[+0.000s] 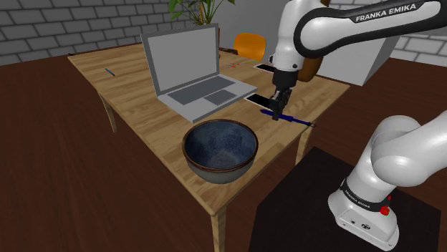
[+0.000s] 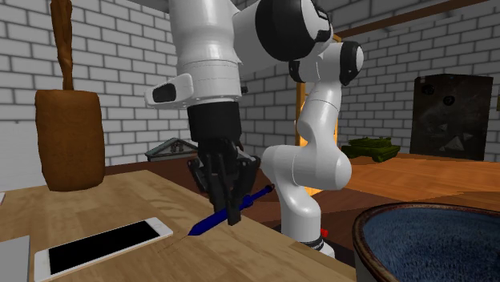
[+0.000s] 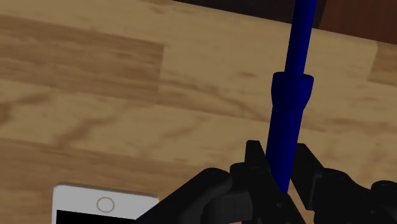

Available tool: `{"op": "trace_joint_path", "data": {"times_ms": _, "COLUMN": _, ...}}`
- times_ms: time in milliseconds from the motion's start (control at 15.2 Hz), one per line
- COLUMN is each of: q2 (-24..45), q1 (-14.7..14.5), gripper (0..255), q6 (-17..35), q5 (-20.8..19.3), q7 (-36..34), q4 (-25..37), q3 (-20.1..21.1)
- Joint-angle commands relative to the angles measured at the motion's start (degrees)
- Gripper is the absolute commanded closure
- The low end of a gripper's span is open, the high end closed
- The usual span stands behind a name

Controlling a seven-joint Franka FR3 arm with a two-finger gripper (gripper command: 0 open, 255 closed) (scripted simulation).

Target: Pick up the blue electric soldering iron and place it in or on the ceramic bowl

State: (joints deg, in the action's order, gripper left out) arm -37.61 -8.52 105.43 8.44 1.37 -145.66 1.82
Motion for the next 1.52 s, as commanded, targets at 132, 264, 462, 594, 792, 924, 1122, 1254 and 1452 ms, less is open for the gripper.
{"op": "trace_joint_path", "data": {"times_ms": 132, "q2": -0.20, "q1": 0.07, "gripper": 255, "q6": -3.22, "q5": -0.23, "q7": -0.32, "q4": 3.00, "q3": -0.16}}
{"op": "trace_joint_path", "data": {"times_ms": 264, "q2": -0.28, "q1": 0.08, "gripper": 255, "q6": -4.77, "q5": -0.31, "q7": -0.49, "q4": 4.49, "q3": -0.21}}
{"op": "trace_joint_path", "data": {"times_ms": 462, "q2": -0.28, "q1": 0.10, "gripper": 255, "q6": -7.06, "q5": -0.42, "q7": -0.75, "q4": 6.79, "q3": -0.30}}
{"op": "trace_joint_path", "data": {"times_ms": 594, "q2": -0.22, "q1": 0.11, "gripper": 255, "q6": -8.57, "q5": -0.49, "q7": -0.92, "q4": 8.37, "q3": -0.36}}
{"op": "trace_joint_path", "data": {"times_ms": 792, "q2": -0.02, "q1": 0.11, "gripper": 255, "q6": -10.80, "q5": -0.58, "q7": -1.17, "q4": 10.81, "q3": -0.44}}
{"op": "trace_joint_path", "data": {"times_ms": 924, "q2": 0.17, "q1": 0.11, "gripper": 255, "q6": -12.27, "q5": -0.63, "q7": -1.34, "q4": 12.48, "q3": -0.49}}
{"op": "trace_joint_path", "data": {"times_ms": 1122, "q2": 0.54, "q1": 0.11, "gripper": 255, "q6": -14.46, "q5": -0.70, "q7": -1.59, "q4": 15.05, "q3": -0.57}}
{"op": "trace_joint_path", "data": {"times_ms": 1254, "q2": 0.84, "q1": 0.10, "gripper": 255, "q6": -15.91, "q5": -0.74, "q7": -1.75, "q4": 16.82, "q3": -0.63}}
{"op": "trace_joint_path", "data": {"times_ms": 1452, "q2": 1.39, "q1": 0.09, "gripper": 255, "q6": -18.07, "q5": -0.79, "q7": -2.00, "q4": 19.54, "q3": -0.71}}
